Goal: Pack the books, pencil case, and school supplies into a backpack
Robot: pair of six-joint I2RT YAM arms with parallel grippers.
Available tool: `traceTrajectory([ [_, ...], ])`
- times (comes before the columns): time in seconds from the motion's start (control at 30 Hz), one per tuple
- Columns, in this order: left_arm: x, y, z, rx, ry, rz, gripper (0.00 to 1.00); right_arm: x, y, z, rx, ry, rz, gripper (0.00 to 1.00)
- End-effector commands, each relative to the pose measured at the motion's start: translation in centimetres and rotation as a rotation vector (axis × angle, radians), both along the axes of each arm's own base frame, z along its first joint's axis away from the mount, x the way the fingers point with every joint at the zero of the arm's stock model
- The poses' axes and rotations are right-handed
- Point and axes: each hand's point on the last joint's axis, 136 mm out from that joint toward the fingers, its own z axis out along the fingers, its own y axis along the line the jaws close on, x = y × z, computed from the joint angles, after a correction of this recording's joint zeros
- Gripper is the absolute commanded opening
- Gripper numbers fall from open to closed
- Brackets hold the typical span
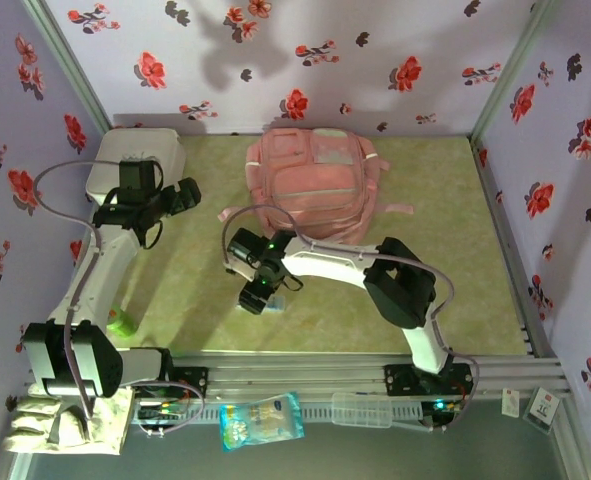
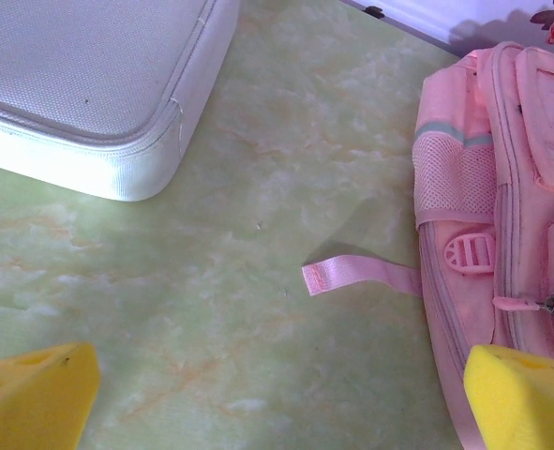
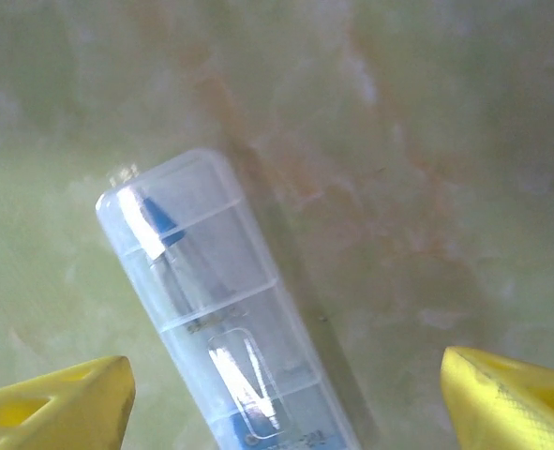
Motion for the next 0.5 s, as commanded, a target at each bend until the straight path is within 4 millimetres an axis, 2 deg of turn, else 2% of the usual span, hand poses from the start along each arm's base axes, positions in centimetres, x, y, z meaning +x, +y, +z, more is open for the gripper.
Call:
traceTrajectory([
  [0.0, -0.5, 0.5, 0.0, 0.003, 0.001, 0.011, 1.0, -1.6, 0.0, -0.5, -0.025, 0.053, 0.074, 0.85],
  [0.17, -0.4, 0.5, -0.1, 0.003, 0.002, 0.007, 1.0, -1.7, -0.4, -1.8, -0.082, 0.035, 0.093, 0.85],
  [0.47, -0.4, 0.4, -0.3, -0.001, 0.006, 0.007, 1.0, -0.3, -1.2, -3.1, -0.173, -0.045, 0.077, 0.73],
])
